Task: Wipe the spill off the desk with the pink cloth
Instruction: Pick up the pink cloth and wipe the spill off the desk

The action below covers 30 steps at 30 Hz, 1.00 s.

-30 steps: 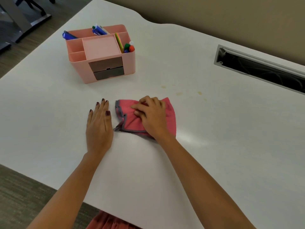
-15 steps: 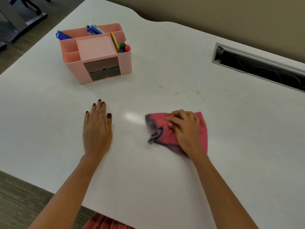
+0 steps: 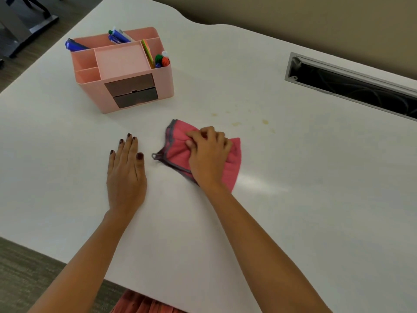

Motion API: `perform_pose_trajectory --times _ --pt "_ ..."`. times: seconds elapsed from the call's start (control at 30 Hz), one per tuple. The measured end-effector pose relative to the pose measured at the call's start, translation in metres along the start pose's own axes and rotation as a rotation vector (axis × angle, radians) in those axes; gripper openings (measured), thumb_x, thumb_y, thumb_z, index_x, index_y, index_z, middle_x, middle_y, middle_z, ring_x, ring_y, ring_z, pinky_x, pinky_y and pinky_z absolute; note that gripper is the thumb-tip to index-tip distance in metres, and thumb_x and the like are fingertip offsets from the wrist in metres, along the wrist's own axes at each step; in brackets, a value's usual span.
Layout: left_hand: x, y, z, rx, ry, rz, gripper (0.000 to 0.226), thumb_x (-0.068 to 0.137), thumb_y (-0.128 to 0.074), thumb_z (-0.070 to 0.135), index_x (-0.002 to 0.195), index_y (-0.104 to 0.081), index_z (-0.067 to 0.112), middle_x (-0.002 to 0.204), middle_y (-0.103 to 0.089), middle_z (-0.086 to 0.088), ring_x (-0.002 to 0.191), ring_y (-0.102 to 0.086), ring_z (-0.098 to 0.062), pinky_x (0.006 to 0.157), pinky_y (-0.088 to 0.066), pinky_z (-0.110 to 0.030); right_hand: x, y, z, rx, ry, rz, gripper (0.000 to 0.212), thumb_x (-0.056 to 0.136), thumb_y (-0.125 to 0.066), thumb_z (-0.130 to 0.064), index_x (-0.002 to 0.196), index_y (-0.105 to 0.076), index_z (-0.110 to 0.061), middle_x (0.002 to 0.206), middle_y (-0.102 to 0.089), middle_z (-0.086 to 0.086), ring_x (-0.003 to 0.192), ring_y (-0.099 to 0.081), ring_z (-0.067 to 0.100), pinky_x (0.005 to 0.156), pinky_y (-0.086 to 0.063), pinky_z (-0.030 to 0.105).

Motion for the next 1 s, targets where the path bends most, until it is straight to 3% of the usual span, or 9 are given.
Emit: perform_pose_trajectory --times 0.23,0.37,0.5,0.67,0.87,0.93,1.0 --pt "-0.001 0.001 -0.007 -0.188 0.080 0.040 0.056 0.100 -0.008 0.043 0.150 -0.021 0.022 0.157 -0.026 0.003 0.142 -0.016 -0.003 0.119 -0.011 -0.029 0.014 -0.024 -0.038 0.022 0.286 -0.165 0.024 0.094 -0.050 -0.025 0.112 -0.065 -0.030 0.116 -0.055 -0.002 0.107 -0.044 0.023 0.097 -0.025 0.040" --pt "-0.004 0.004 -0.010 -0.340 0.138 0.068 0.056 0.098 -0.009 0.051 0.148 -0.021 0.032 0.156 -0.025 0.010 0.145 -0.020 -0.013 0.116 -0.018 -0.030 0.004 -0.017 -0.027 0.111 0.435 -0.268 0.026 0.090 -0.054 -0.013 0.105 -0.070 -0.026 0.112 -0.058 -0.004 0.105 -0.045 0.022 0.096 -0.023 0.038" --pt "-0.004 0.007 -0.009 -0.359 0.156 0.086 0.058 0.096 -0.009 0.053 0.148 -0.026 0.030 0.155 -0.029 0.008 0.144 -0.024 -0.016 0.116 -0.020 -0.031 -0.017 -0.002 -0.012 0.155 0.478 -0.344 0.030 0.086 -0.050 -0.009 0.100 -0.071 -0.025 0.106 -0.060 -0.005 0.102 -0.046 0.022 0.095 -0.022 0.035" --pt "-0.005 0.006 -0.008 -0.310 0.149 0.088 0.057 0.098 -0.010 0.050 0.148 -0.026 0.028 0.155 -0.030 0.006 0.145 -0.023 -0.018 0.116 -0.018 -0.030 -0.043 0.017 0.013 0.148 0.426 -0.378 0.032 0.082 -0.044 -0.012 0.094 -0.071 -0.025 0.102 -0.060 -0.008 0.100 -0.045 0.019 0.092 -0.018 0.028" --pt "-0.004 0.006 -0.005 -0.232 0.095 0.088 0.052 0.101 -0.013 0.041 0.146 -0.032 0.024 0.155 -0.030 0.006 0.142 -0.023 -0.007 0.116 -0.012 -0.021 -0.055 0.049 0.044 0.170 0.276 -0.399 0.038 0.080 -0.038 -0.018 0.096 -0.072 -0.024 0.101 -0.061 -0.008 0.097 -0.046 0.018 0.086 -0.020 0.028" --pt "-0.004 0.006 -0.005 -0.202 0.084 0.084 0.053 0.101 -0.013 0.041 0.146 -0.033 0.021 0.155 -0.029 0.005 0.144 -0.023 -0.012 0.116 -0.011 -0.021 -0.052 0.066 0.056 0.248 0.124 -0.291 0.033 0.077 -0.043 -0.015 0.093 -0.071 -0.024 0.096 -0.061 -0.004 0.092 -0.048 0.019 0.082 -0.025 0.032" --pt "-0.004 0.005 -0.003 -0.140 0.060 0.074 0.056 0.101 -0.011 0.042 0.146 -0.032 0.018 0.156 -0.027 0.002 0.145 -0.021 -0.014 0.118 -0.008 -0.024 -0.049 0.085 0.075 0.320 -0.072 -0.077 0.035 0.073 -0.046 -0.008 0.094 -0.071 -0.021 0.094 -0.062 0.004 0.092 -0.050 0.025 0.083 -0.035 0.040"
Point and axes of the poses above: each hand's wrist, its own x-axis towards the middle knuckle, its own y-axis out of the back of the hand, z = x × y, the point moved 4 cm from there along x, towards the middle knuckle
